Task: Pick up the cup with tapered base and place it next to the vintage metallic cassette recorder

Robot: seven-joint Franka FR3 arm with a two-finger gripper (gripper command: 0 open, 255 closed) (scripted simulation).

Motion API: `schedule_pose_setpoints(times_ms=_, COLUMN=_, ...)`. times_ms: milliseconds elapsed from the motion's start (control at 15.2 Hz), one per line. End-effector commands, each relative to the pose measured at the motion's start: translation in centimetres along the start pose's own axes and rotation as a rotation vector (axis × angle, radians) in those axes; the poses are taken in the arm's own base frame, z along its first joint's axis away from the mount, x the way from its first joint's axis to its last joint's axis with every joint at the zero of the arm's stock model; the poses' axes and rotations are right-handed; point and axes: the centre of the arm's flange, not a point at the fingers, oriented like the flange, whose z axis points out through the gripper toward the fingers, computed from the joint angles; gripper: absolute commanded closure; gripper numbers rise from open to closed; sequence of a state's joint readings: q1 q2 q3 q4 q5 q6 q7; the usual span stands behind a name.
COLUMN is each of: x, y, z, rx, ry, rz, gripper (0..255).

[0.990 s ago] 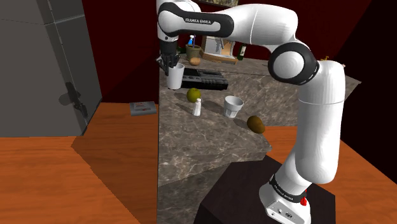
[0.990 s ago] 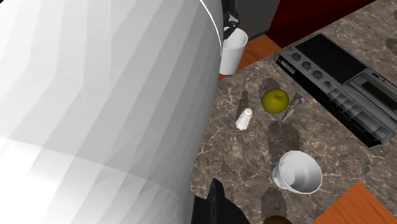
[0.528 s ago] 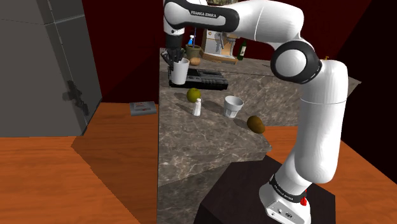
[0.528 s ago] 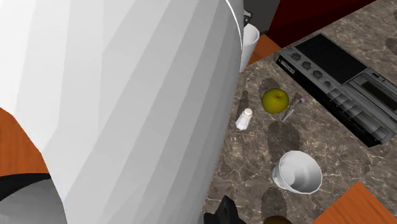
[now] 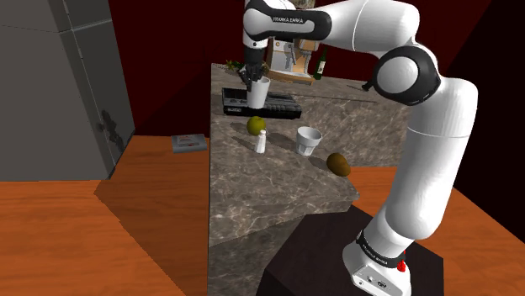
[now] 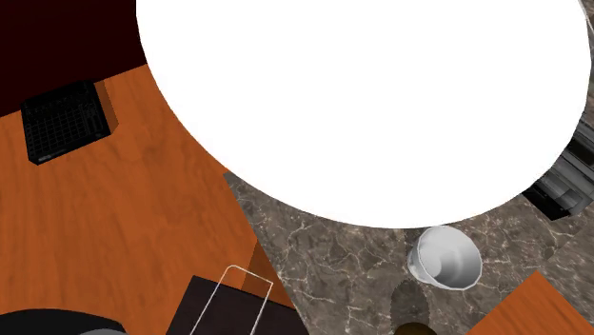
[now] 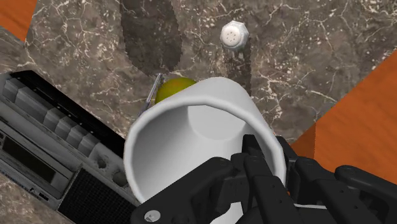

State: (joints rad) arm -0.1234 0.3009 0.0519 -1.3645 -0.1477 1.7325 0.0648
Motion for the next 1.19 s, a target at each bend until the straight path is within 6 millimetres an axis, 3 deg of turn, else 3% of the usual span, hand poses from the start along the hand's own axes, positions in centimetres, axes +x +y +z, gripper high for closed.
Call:
schedule_pose_setpoints(times_ms=0, x=-0.4, y=2.7, z=0.1, rx=0.0, ry=0.001, rz=-0.001, gripper=255)
schedule_pose_setpoints(times_ms=1122, x=-3.3, y=24.8, z=2.6, rx=0.0, ry=0.001, rz=-0.001, gripper=255)
